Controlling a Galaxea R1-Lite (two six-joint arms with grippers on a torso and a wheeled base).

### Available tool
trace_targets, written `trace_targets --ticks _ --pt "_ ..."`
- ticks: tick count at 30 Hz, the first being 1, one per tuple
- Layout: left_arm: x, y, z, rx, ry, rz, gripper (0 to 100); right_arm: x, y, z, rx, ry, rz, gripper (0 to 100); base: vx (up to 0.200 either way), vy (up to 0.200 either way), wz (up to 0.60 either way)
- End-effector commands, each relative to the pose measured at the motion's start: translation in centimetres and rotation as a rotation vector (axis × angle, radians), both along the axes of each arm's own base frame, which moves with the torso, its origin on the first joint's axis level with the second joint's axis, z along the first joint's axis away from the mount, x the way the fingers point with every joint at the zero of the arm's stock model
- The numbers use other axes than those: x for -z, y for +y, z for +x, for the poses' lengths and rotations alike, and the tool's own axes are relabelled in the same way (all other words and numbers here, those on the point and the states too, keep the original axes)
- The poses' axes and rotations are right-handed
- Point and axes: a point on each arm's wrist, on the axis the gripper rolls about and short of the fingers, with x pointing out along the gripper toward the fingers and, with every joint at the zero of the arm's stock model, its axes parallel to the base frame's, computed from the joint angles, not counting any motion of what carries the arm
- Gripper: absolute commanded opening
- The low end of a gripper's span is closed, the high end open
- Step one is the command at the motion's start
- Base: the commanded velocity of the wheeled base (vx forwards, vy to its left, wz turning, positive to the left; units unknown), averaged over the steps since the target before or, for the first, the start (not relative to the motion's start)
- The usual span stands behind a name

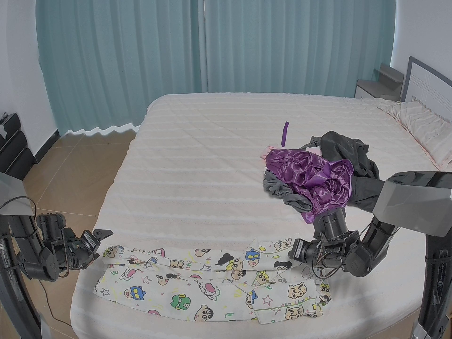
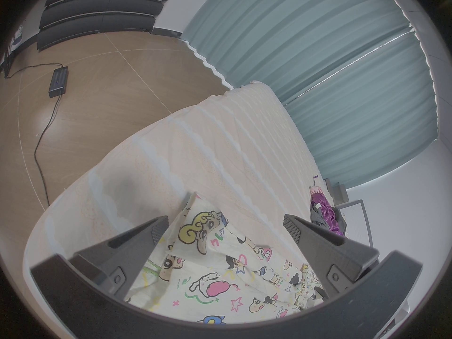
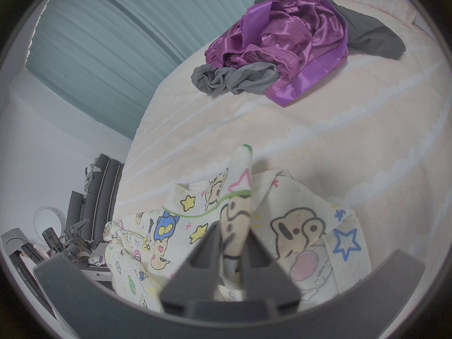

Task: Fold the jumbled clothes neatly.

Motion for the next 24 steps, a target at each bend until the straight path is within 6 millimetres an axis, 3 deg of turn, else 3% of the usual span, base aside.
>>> trace_targets --ticks 1,13,24 --pt "0.0 0.0 0.0 -0.001 0.001 -0.001 100 -0.1 -0.3 -0.3 0.005 0.006 -0.001 0 0.000 0.000 0.00" --pt "0.1 0.0 0.0 -0.001 0.003 -0.001 100 -3.3 -1.8 -3.4 0.005 -0.004 0.002 0 0.000 0.000 0.00" --pt "0.1 0.0 -0.1 -0.001 0.005 -0.002 100 -2.0 -2.3 -5.0 -0.004 0.061 -0.029 0 0.000 0.000 0.00"
